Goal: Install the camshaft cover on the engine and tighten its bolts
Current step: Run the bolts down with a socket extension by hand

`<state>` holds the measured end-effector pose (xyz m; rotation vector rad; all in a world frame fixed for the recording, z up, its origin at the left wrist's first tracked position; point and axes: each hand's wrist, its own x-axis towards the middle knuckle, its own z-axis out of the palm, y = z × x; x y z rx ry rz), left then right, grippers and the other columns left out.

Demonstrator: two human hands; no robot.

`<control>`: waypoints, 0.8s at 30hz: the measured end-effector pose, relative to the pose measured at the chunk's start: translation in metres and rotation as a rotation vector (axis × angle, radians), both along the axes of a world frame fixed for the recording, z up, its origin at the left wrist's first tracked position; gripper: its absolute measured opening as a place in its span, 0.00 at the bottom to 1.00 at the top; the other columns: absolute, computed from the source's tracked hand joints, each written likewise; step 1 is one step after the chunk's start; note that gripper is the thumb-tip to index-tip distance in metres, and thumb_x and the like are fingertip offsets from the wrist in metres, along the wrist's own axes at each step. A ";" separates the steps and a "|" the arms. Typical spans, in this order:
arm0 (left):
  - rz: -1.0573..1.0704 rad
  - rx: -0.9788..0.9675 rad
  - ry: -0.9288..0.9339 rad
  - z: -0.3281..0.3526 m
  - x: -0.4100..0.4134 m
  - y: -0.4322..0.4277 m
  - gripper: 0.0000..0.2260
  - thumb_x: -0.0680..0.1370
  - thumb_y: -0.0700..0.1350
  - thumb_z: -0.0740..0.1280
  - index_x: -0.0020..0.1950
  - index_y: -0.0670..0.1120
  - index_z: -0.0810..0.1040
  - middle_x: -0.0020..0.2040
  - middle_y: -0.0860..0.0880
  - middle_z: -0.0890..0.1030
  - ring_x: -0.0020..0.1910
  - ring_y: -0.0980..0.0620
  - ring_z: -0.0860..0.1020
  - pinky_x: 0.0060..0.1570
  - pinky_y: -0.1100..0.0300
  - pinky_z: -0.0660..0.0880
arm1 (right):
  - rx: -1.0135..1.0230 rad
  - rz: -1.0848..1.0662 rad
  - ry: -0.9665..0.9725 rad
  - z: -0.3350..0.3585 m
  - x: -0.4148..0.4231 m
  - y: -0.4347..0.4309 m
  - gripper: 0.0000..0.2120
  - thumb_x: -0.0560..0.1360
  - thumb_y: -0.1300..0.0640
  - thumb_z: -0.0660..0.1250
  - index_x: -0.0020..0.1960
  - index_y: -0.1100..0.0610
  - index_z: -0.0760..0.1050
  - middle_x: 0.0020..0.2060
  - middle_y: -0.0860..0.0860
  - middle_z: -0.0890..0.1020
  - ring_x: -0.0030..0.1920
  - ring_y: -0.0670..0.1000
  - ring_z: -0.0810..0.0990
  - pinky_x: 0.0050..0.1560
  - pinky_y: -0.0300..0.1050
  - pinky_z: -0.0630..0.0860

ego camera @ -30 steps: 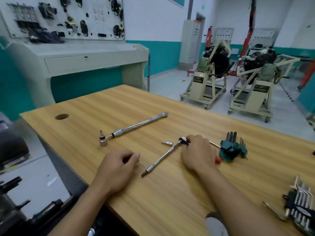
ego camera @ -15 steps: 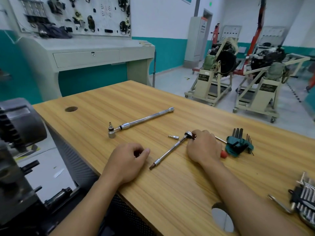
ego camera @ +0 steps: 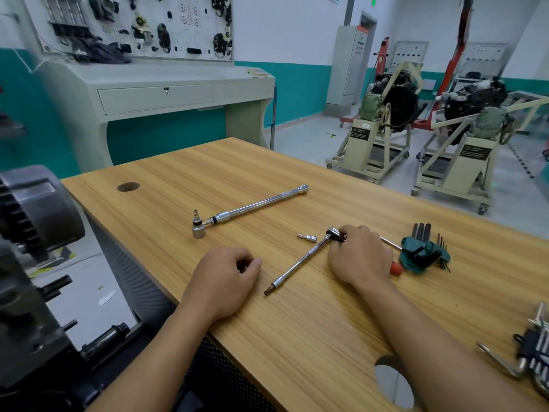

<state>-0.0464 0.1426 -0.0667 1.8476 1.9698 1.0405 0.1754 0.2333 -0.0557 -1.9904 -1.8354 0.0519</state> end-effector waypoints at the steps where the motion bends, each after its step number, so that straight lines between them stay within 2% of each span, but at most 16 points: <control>1: 0.001 -0.001 0.002 0.000 0.000 0.000 0.12 0.79 0.53 0.66 0.38 0.50 0.83 0.33 0.55 0.81 0.35 0.57 0.78 0.37 0.57 0.74 | -0.002 0.000 0.002 0.000 0.000 0.000 0.14 0.76 0.50 0.60 0.59 0.46 0.78 0.53 0.50 0.78 0.58 0.56 0.74 0.56 0.54 0.69; 9: 0.001 0.012 0.018 -0.001 0.000 0.001 0.12 0.79 0.52 0.67 0.38 0.49 0.83 0.32 0.55 0.80 0.35 0.57 0.77 0.36 0.57 0.73 | -0.017 -0.001 0.013 0.002 -0.001 -0.001 0.13 0.76 0.51 0.60 0.58 0.47 0.78 0.49 0.49 0.76 0.56 0.55 0.75 0.55 0.54 0.68; 17: -0.003 -0.001 0.006 0.000 0.000 0.001 0.12 0.79 0.53 0.66 0.38 0.50 0.82 0.33 0.54 0.81 0.35 0.56 0.78 0.38 0.53 0.76 | -0.018 0.012 0.037 0.003 0.001 -0.002 0.13 0.77 0.51 0.61 0.59 0.46 0.78 0.53 0.50 0.78 0.58 0.55 0.75 0.56 0.54 0.68; 20: -0.009 0.002 0.001 -0.001 0.000 0.000 0.14 0.78 0.55 0.66 0.36 0.51 0.81 0.31 0.54 0.80 0.33 0.56 0.77 0.35 0.55 0.73 | -0.006 0.024 0.074 0.004 0.003 -0.002 0.11 0.78 0.52 0.62 0.57 0.46 0.80 0.53 0.49 0.81 0.58 0.56 0.76 0.53 0.52 0.67; 24: -0.065 -0.012 -0.023 -0.001 0.000 0.000 0.19 0.80 0.56 0.63 0.34 0.48 0.80 0.29 0.50 0.78 0.31 0.53 0.76 0.35 0.51 0.73 | 0.092 0.034 0.211 0.010 -0.001 -0.002 0.09 0.80 0.51 0.63 0.57 0.46 0.78 0.47 0.48 0.78 0.46 0.53 0.74 0.48 0.50 0.70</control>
